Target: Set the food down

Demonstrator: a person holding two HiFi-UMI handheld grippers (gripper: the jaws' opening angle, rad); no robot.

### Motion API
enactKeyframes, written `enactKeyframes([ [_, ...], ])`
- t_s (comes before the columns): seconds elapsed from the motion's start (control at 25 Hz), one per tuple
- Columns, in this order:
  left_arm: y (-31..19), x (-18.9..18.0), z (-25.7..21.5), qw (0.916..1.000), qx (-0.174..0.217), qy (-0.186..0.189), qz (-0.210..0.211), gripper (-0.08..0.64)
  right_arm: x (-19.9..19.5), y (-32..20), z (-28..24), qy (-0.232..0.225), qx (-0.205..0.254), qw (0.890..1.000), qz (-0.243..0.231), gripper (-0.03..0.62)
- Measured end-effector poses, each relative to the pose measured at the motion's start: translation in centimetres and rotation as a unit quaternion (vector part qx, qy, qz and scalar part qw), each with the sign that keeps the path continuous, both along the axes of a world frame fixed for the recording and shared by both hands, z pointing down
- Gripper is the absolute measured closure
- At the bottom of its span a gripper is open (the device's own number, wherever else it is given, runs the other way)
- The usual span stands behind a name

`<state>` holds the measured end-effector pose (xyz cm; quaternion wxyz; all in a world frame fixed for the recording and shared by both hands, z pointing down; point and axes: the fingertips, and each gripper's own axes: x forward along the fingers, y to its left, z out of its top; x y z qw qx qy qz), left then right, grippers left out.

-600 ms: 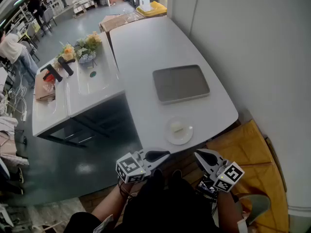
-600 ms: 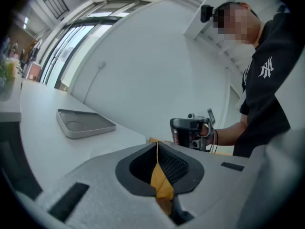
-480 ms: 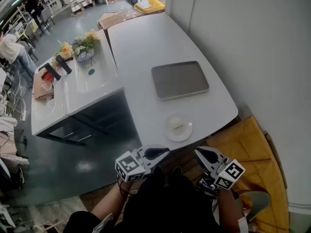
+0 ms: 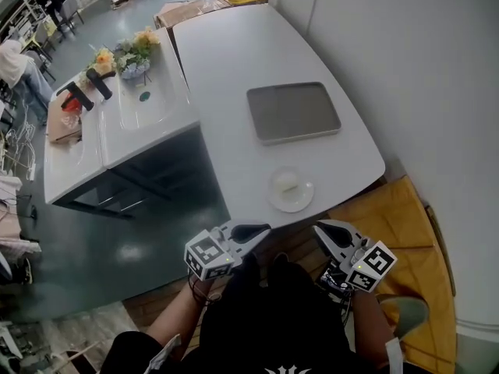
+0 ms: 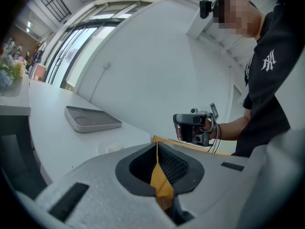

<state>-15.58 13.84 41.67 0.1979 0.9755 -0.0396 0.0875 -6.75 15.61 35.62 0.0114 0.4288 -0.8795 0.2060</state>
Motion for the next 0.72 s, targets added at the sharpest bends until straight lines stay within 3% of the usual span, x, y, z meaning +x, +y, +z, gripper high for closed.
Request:
enactKeyframes([
  [0.16, -1.1, -0.5, 1.0, 0.9995, -0.018, -0.015, -0.02, 0.55, 0.3, -0.6, 0.4, 0.002, -0.012, 1.0, 0.002, 0.588],
  [0.32, -3.1, -0.4, 2.2, 0.996, -0.054, -0.037, -0.061, 0.541, 3.1, -2.7, 1.6, -0.011, -0.048, 0.999, 0.006, 0.586],
  [0.44, -5.0, 0.7, 3.3, 0.991, -0.083, -0.059, -0.086, 0.423, 5.7, -5.8, 3.3, -0.023, -0.09, 0.996, -0.011, 0.576],
  [0.52, -6.2, 1.6, 4.4, 0.9859, -0.1, -0.085, -0.104, 0.396, 7.0, -7.8, 5.1, -0.04, -0.137, 0.989, -0.035, 0.415],
  [0.6, -7.1, 2.4, 6.0, 0.9776, -0.125, -0.113, -0.127, 0.387, 8.1, -9.4, 7.6, -0.058, -0.195, 0.977, -0.061, 0.399],
  [0.72, -8.4, 3.2, 8.2, 0.958, -0.176, -0.146, -0.173, 0.383, 9.6, -11.0, 11.6, -0.06, -0.277, 0.954, -0.098, 0.4],
])
